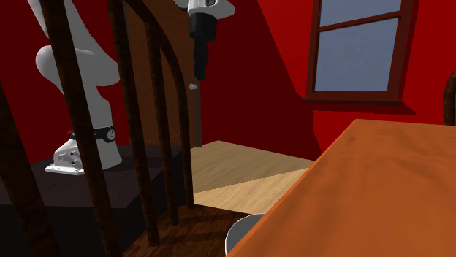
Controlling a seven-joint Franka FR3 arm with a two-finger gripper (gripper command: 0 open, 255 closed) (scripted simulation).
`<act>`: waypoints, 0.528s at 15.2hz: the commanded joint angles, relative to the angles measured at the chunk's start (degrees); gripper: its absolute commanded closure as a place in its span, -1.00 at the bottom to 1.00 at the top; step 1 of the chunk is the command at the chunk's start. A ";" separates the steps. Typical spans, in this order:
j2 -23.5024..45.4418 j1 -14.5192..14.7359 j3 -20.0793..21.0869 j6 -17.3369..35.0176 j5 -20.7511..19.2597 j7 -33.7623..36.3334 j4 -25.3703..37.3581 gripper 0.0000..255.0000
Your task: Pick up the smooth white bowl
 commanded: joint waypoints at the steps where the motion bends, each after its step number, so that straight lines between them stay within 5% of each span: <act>1: 3.95 -0.58 -0.64 3.00 -0.68 -0.35 0.97 -1.00; 8: 17.80 -2.75 -3.18 12.12 -2.52 -1.99 5.55 -1.00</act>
